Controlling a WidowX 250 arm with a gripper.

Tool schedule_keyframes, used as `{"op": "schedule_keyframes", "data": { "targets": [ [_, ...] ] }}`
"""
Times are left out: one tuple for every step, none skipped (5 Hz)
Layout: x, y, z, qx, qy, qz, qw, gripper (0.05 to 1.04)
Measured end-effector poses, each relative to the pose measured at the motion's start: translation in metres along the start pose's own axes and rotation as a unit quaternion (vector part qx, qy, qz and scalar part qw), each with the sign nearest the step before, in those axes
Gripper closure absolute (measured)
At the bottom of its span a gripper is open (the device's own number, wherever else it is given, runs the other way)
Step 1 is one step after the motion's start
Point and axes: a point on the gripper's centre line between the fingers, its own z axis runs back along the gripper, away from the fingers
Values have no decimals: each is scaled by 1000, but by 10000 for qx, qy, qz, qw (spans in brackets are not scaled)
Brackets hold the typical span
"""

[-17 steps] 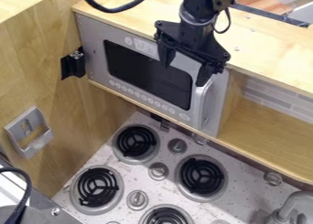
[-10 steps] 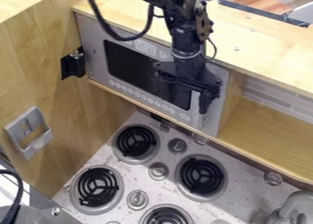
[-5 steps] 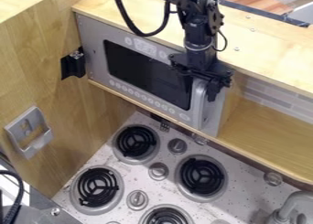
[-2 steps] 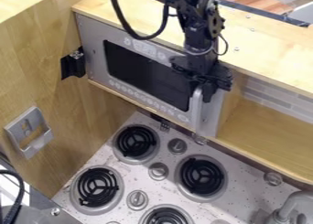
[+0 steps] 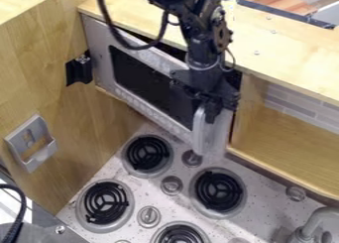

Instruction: Open microwave

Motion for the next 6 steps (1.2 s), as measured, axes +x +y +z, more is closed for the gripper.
{"op": "schedule_keyframes", "data": {
  "targets": [
    [-17,7,5,58,66,19,10000,718],
    [-32,14,8,113,148,74,9998,660],
    [-35,23,12,121,190,770,9968,343],
    [-36,27,12,150,218,828,9962,96],
    [-36,27,13,156,233,830,9962,84],
    [-36,27,13,157,241,838,9961,84]
  ]
}}
